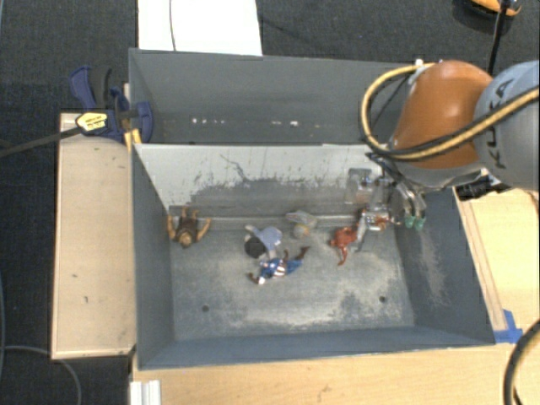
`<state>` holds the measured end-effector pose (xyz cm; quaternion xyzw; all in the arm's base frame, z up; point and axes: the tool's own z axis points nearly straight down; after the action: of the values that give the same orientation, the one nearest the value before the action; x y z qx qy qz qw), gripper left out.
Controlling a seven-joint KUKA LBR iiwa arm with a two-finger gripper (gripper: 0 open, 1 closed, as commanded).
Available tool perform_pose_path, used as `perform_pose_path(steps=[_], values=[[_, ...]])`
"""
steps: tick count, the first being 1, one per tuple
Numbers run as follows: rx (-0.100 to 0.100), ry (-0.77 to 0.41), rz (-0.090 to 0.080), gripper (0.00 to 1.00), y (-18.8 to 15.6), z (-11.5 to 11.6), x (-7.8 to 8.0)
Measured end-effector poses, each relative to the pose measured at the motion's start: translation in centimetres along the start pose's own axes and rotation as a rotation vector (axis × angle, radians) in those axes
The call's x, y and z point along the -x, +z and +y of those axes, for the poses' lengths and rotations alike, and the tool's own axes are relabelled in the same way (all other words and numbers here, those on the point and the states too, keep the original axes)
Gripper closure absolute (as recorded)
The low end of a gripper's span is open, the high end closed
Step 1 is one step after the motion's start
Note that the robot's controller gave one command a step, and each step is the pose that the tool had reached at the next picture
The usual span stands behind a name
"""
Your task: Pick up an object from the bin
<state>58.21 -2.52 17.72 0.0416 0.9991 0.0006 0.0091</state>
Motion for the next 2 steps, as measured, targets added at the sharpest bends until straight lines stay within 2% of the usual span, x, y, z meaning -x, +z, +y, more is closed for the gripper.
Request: perform_pose_path(steps=[1, 2], values=[[0.0, -0.124, -0.003, 0.0, -1.6, 5.3, -0.9], [0.005, -0.118, -0.008, 0.0, 0.9, 7.4, -1.7]])
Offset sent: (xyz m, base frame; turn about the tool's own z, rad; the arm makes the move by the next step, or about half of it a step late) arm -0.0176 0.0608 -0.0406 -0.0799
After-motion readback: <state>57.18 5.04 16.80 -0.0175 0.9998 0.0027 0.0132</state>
